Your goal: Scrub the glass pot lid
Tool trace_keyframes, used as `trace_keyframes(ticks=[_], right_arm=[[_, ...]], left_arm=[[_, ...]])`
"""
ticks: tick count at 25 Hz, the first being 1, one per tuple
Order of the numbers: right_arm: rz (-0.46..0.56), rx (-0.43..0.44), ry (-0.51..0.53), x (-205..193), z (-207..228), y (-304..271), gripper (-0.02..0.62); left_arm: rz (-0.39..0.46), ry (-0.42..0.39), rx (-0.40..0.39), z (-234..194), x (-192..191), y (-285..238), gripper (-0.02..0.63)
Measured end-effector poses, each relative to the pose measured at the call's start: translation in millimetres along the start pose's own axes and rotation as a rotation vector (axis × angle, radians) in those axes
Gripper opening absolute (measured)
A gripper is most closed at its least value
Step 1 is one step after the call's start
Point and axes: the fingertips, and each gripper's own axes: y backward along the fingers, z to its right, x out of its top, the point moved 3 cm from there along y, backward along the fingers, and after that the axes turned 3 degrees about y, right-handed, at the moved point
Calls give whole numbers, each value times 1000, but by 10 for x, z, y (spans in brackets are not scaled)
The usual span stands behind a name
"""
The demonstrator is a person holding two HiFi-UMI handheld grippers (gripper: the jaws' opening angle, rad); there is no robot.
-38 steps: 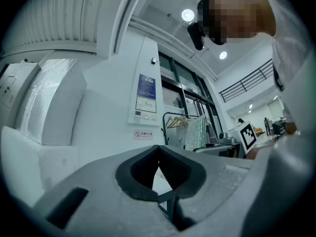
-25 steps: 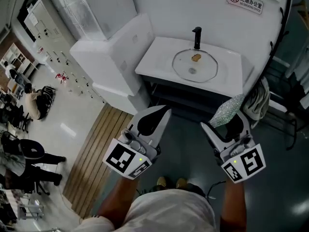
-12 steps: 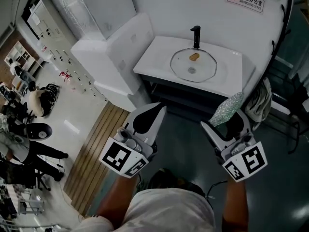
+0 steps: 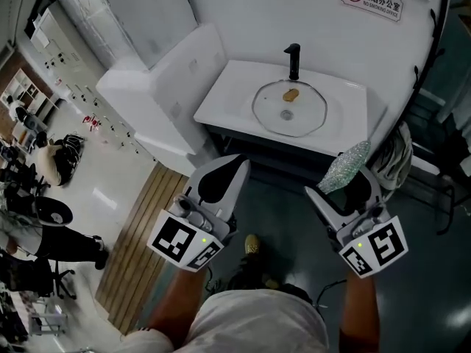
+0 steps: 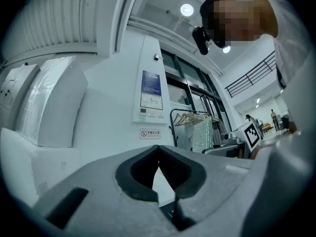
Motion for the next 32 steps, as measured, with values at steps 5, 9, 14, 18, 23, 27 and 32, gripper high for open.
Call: trace_keyframes(ticks=[5,9,14,18,23,27,32], right_arm=[[-25,-21,6,-108,257,-398,348],[-46,-51,2,-194,458,-736,348],[-70,-84,4,-303,669,-1152,348],[-85,-114,12,-396,822,-1465,348],[-102,-144,14,-498,927,-1793,348],[-123,-153,20,-539,963,-1954,348],[-146,-158,36,-558,1046,-2062,348]], left_arm=[[8,-4,-8,-412,-69,-295,15],[-4,-1,-39,-740,-149,-557,15],[-9,10,-69,-1180,-247,-850,15],[-11,14,-93,-1519,-340,-1038,15],[-28,28,-113,-1889,-449,-1177,15],[-9,42,-116,-2104,-479,-1281,15],[-17,63,-125,-2211,-555,-1386,15]])
